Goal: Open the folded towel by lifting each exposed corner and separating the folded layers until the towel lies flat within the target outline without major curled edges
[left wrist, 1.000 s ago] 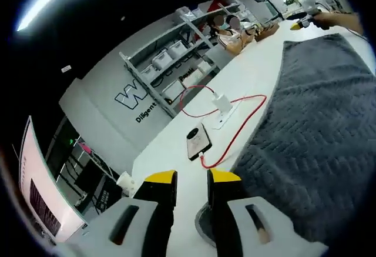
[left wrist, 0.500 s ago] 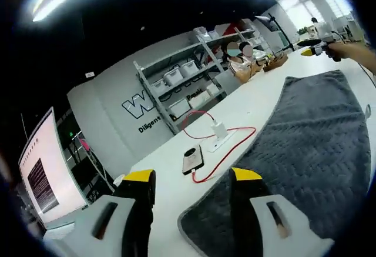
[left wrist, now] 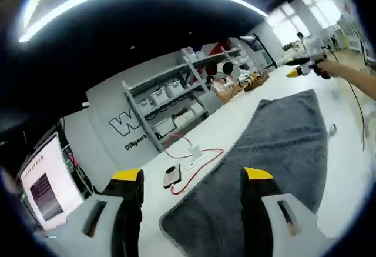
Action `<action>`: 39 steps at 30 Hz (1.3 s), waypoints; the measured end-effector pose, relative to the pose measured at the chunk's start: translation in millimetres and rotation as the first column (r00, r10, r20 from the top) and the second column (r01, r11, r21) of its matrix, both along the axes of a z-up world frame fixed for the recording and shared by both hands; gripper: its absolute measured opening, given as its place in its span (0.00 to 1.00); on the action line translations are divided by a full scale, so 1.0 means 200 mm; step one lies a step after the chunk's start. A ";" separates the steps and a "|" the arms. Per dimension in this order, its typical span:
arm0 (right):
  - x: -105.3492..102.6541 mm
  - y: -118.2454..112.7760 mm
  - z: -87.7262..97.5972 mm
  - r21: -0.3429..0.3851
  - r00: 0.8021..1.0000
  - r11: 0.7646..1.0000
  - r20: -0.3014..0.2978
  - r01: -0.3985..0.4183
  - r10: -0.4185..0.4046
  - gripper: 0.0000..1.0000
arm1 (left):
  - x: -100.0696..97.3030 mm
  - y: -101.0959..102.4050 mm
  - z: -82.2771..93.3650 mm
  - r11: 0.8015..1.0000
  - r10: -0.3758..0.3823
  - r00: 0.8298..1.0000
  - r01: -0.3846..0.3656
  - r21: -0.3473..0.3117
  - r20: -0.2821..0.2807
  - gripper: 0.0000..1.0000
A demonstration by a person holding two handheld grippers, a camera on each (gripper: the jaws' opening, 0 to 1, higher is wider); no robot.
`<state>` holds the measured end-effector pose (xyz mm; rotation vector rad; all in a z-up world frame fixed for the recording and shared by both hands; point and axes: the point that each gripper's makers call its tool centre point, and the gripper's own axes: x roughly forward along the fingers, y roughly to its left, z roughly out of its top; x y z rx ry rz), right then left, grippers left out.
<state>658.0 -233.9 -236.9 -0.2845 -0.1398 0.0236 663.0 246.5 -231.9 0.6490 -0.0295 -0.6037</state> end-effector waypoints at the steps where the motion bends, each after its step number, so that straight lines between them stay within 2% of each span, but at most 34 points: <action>1: -0.02 0.05 0.01 -0.007 0.999 0.999 0.001 -0.047 0.047 0.70 | -0.07 0.01 -0.03 0.996 0.009 1.000 -0.007 0.090 -0.017 0.73; 2: -0.04 0.04 0.03 0.059 0.998 0.997 0.025 -0.054 0.052 0.71 | -0.13 0.01 0.00 0.983 -0.032 0.998 0.020 0.185 0.062 0.71; 3: -0.05 0.03 0.03 0.060 0.999 0.997 0.013 -0.042 0.041 0.72 | -0.17 0.00 0.00 0.967 -0.077 0.992 0.049 0.248 0.103 0.68; 4: -0.06 0.04 0.02 0.046 0.999 0.998 -0.009 -0.043 0.043 0.72 | -0.21 -0.01 0.00 0.952 -0.126 0.985 0.086 0.293 0.120 0.66; 5: -0.06 0.04 0.02 0.046 0.999 0.998 -0.015 -0.051 0.052 0.74 | -0.22 -0.01 0.00 0.950 -0.133 0.984 0.093 0.297 0.117 0.63; 6: -0.07 0.04 0.01 0.045 0.998 0.997 -0.022 -0.059 0.060 0.75 | -0.27 0.00 -0.02 0.955 -0.138 0.987 0.112 0.275 0.078 0.61; 7: -0.08 0.05 -0.01 0.062 0.997 0.995 -0.029 -0.074 0.076 0.77 | -0.30 -0.01 -0.02 0.962 -0.147 0.988 0.130 0.238 0.053 0.61; 8: -0.08 0.06 -0.05 0.110 0.993 0.990 -0.067 -0.090 0.098 0.79 | -0.32 -0.03 -0.03 0.967 -0.167 0.986 0.158 0.200 0.029 0.64; 9: -0.07 0.07 -0.08 0.121 0.988 0.987 -0.100 -0.105 0.117 0.79 | -0.34 -0.07 -0.06 0.949 -0.217 0.976 0.208 0.236 0.011 0.68; 10: -0.07 0.09 -0.13 0.110 0.978 0.986 -0.158 -0.121 0.138 0.78 | -0.35 -0.09 -0.08 0.933 -0.249 0.968 0.235 0.271 0.019 0.71; 12: -0.07 0.11 -0.17 0.130 0.969 0.984 -0.200 -0.122 0.147 0.71 | -0.34 -0.10 -0.12 0.918 -0.262 0.965 0.241 0.314 0.027 0.71; 13: -0.07 0.13 -0.20 0.132 0.959 0.984 -0.237 -0.123 0.152 0.67 | -0.33 -0.08 -0.17 0.906 -0.250 0.968 0.236 0.352 -0.005 0.70; 14: -0.07 0.16 -0.20 0.094 0.956 0.985 -0.241 -0.147 0.166 0.63 | -0.32 -0.06 -0.21 0.900 -0.229 0.973 0.225 0.372 -0.033 0.71; 16: -0.05 0.20 -0.15 0.006 0.965 0.981 -0.178 -0.194 0.192 0.64 | -0.33 -0.03 -0.26 0.904 -0.208 0.973 0.231 0.360 -0.103 0.75; 17: -0.05 0.27 -0.08 0.093 0.962 0.962 -0.066 -0.258 0.264 0.67 | -0.39 -0.04 -0.33 0.898 -0.233 0.951 0.290 0.330 -0.203 0.73; 18: -0.08 0.38 -0.05 0.176 0.912 0.897 0.008 -0.405 0.410 0.66 | -0.44 -0.05 -0.36 0.884 -0.265 0.927 0.343 0.318 -0.266 0.68; 19: -0.10 0.42 -0.07 0.201 0.887 0.870 -0.012 -0.451 0.462 0.65 | -0.49 -0.08 -0.35 0.873 -0.322 0.907 0.396 0.285 -0.272 0.60; 20: -0.11 0.47 -0.09 0.141 0.857 0.851 -0.025 -0.507 0.515 0.64 | -0.52 -0.12 -0.33 0.854 -0.378 0.894 0.437 0.283 -0.240 0.58; 21: -0.12 0.50 -0.10 0.071 0.855 0.855 -0.035 -0.514 0.517 0.62 | -0.54 -0.14 -0.31 0.837 -0.412 0.887 0.459 0.299 -0.206 0.59; 22: -0.12 0.52 -0.10 0.005 0.859 0.860 -0.032 -0.511 0.511 0.59 | -0.55 -0.16 -0.30 0.830 -0.430 0.885 0.466 0.306 -0.180 0.59; 24: -0.13 0.56 -0.07 -0.087 0.856 0.852 -0.010 -0.516 0.518 0.51 | -0.56 -0.17 -0.31 0.820 -0.429 0.886 0.464 0.335 -0.178 0.58; 26: -0.15 0.59 -0.05 -0.044 0.837 0.837 0.020 -0.546 0.547 0.40 | -0.55 -0.19 -0.34 0.829 -0.410 0.888 0.459 0.321 -0.210 0.55; 27: -0.15 0.59 -0.06 -0.046 0.835 0.834 0.007 -0.550 0.550 0.36 | -0.56 -0.18 -0.37 0.836 -0.392 0.885 0.457 0.305 -0.252 0.53; 28: -0.15 0.60 -0.09 -0.074 0.837 0.834 -0.031 -0.547 0.546 0.31 | -0.56 -0.16 -0.42 0.844 -0.359 0.877 0.451 0.292 -0.318 0.49; 29: -0.14 0.60 -0.12 -0.090 0.840 0.835 -0.066 -0.542 0.538 0.31 | -0.56 -0.15 -0.45 0.842 -0.342 0.874 0.448 0.300 -0.344 0.45; 30: -0.14 0.60 -0.13 -0.081 0.840 0.836 -0.075 -0.542 0.537 0.33 | -0.55 -0.14 -0.46 0.841 -0.336 0.875 0.446 0.306 -0.349 0.43; 31: -0.11 0.59 -0.14 0.058 0.841 0.846 -0.095 -0.529 0.532 0.35 | -0.53 -0.10 -0.51 0.834 -0.314 0.878 0.437 0.337 -0.361 0.41; 32: -0.11 0.60 -0.13 0.076 0.839 0.843 -0.081 -0.533 0.538 0.31 | -0.53 -0.09 -0.53 0.830 -0.305 0.878 0.435 0.349 -0.370 0.39; 33: -0.08 0.60 -0.10 0.125 0.843 0.840 -0.042 -0.529 0.537 0.19 | -0.53 -0.07 -0.56 0.821 -0.287 0.875 0.434 0.371 -0.389 0.37; 35: -0.07 0.64 -0.13 0.186 0.824 0.816 -0.045 -0.548 0.564 0.03 | -0.54 -0.06 -0.59 0.822 -0.274 0.871 0.432 0.370 -0.408 0.36; 36: -0.07 0.69 -0.17 0.173 0.803 0.801 -0.079 -0.573 0.591 0.00 | -0.56 -0.07 -0.60 0.823 -0.279 0.859 0.444 0.354 -0.429 0.36; 39: -0.08 0.81 -0.25 0.049 0.776 0.788 -0.146 -0.613 0.613 0.01 | -0.58 -0.07 -0.61 0.798 -0.305 0.848 0.476 0.369 -0.433 0.29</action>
